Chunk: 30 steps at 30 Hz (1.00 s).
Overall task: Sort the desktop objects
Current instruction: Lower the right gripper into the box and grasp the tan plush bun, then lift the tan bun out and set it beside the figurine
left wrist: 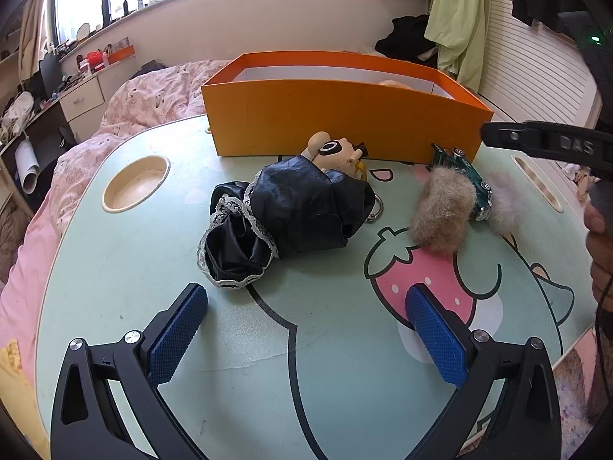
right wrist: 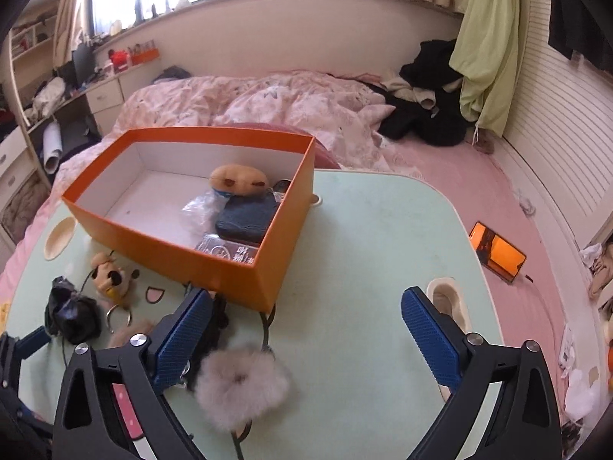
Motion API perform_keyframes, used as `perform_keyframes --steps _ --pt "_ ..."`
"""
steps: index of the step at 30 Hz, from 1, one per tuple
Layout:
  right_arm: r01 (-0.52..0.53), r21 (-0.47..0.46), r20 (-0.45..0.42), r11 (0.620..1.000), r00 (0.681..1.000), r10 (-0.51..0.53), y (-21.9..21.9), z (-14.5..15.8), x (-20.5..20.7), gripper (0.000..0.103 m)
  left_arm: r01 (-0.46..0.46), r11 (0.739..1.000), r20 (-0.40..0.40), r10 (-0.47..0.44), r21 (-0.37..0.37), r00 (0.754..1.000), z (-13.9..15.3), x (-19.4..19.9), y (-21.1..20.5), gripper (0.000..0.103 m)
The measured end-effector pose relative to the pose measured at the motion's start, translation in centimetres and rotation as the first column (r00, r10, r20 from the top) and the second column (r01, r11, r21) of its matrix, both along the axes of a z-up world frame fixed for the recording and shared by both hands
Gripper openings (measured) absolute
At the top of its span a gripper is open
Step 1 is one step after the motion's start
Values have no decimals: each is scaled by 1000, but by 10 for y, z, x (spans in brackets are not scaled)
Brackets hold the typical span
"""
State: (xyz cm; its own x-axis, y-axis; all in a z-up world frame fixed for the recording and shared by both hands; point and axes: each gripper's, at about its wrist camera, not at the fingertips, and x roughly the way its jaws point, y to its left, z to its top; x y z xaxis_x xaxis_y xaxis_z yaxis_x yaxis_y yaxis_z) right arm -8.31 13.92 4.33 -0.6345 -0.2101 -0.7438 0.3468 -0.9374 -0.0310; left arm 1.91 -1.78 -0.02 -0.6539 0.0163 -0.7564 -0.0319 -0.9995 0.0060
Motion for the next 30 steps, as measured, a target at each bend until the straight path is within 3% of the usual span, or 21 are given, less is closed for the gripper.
perform_keyframes --steps 8,13,16,21,26,28,29,30 --pt "25 -81 32 996 999 -22 10 9 -10 93 0 1000 0 0 0 1000 0 0 0 103" --pt "-94 -147 -9 985 996 94 -15 51 -9 89 1 1000 -1 -1 -2 1000 3 -1 3 103" --pt "-195 -153 25 969 979 201 -49 64 -34 85 2 1000 -2 -2 -1 1000 3 -1 5 103" --pt "-171 -130 159 977 969 191 -85 44 -91 69 4 1000 -3 -4 0 1000 4 -2 7 103" --pt "-143 -10 190 990 971 142 -105 20 -111 68 6 1000 -4 -6 1 1000 6 -5 8 103" --pt "-131 -3 232 991 964 128 -108 8 -117 68 6 1000 -4 -6 2 1000 6 -5 8 103" --pt "-121 31 216 992 970 112 -111 5 -117 66 6 1000 -3 -6 1 1000 6 -5 8 103" --pt "-117 66 198 991 975 102 -112 3 -117 57 7 1000 -4 -7 1 1000 6 -5 8 103"
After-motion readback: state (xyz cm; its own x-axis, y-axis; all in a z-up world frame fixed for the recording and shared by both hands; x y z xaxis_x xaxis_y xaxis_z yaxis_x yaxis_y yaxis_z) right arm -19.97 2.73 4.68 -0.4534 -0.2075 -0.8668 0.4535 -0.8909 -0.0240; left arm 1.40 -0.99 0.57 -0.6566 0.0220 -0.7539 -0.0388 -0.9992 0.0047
